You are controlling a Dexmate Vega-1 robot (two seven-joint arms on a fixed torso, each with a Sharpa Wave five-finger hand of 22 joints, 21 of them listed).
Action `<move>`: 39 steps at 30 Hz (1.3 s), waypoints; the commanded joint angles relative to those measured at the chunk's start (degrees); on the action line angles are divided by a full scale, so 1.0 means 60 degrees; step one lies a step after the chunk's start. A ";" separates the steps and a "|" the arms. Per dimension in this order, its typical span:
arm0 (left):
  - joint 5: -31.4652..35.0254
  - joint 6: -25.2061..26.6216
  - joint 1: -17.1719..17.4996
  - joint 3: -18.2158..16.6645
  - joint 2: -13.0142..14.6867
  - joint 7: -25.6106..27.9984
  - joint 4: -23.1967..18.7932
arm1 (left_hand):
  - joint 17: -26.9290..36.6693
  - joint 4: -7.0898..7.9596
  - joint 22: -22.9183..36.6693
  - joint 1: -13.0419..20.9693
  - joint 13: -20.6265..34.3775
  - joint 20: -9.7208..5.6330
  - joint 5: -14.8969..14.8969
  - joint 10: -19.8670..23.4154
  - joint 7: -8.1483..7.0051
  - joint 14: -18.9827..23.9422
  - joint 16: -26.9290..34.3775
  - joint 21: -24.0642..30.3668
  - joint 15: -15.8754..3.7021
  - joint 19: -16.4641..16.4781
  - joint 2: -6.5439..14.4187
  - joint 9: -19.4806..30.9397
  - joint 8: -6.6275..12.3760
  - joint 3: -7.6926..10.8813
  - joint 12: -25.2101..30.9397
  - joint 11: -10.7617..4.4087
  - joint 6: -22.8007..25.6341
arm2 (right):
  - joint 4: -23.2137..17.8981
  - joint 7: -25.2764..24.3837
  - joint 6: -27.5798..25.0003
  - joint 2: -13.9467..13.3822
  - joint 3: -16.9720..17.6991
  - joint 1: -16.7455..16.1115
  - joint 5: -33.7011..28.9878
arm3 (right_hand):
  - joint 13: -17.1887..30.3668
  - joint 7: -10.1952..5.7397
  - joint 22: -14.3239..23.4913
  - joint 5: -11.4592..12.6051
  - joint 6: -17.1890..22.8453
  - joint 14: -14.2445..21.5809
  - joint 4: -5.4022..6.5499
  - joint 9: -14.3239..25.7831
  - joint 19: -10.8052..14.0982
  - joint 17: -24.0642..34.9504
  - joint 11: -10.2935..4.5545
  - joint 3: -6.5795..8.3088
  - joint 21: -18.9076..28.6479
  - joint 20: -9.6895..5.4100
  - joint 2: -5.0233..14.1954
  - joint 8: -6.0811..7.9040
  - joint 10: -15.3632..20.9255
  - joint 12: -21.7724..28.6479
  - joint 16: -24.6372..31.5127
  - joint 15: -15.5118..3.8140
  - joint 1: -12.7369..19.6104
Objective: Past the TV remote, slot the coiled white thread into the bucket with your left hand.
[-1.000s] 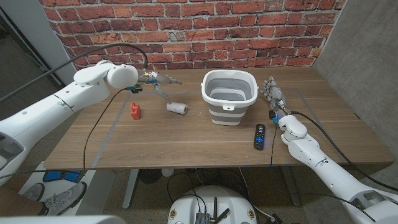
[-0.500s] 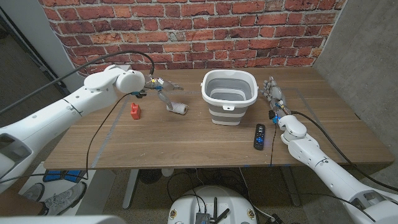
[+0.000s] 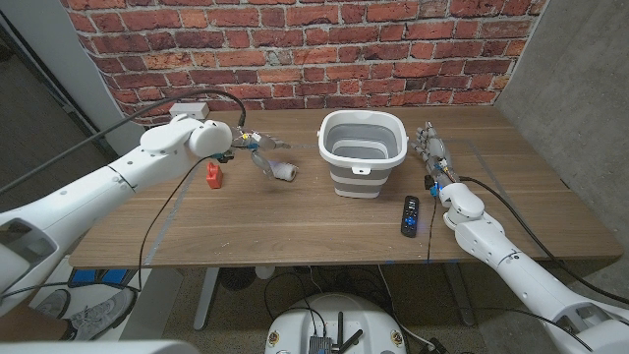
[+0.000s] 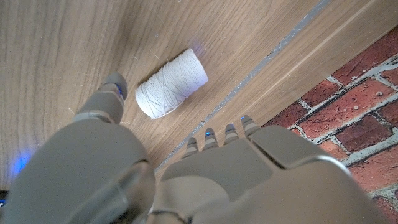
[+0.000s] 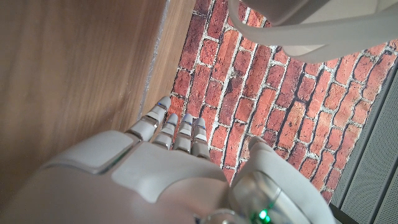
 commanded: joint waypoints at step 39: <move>0.0664 -0.0696 0.0570 0.0252 -0.0237 0.2829 0.1144 | 0.0053 -0.0012 0.0007 0.1274 0.0062 -0.0212 0.0118 0.2925 -0.0529 0.1689 0.0275 0.0154 -0.1279 0.1116 0.0041 0.0068 0.1057 -0.0321 0.0667 -0.1177 0.2419 | -0.0530 -0.0258 -0.0041 -0.0183 0.0167 -0.0376 -0.0051 | -0.0080 -0.0074 0.0024 0.0051 0.0066 -0.0036 0.0030 0.0031 0.0125 -0.0133 -0.0037 0.0124 -0.0142 -0.0101 0.0166 0.0032 0.0038 0.0060 0.0110 -0.0069 -0.0244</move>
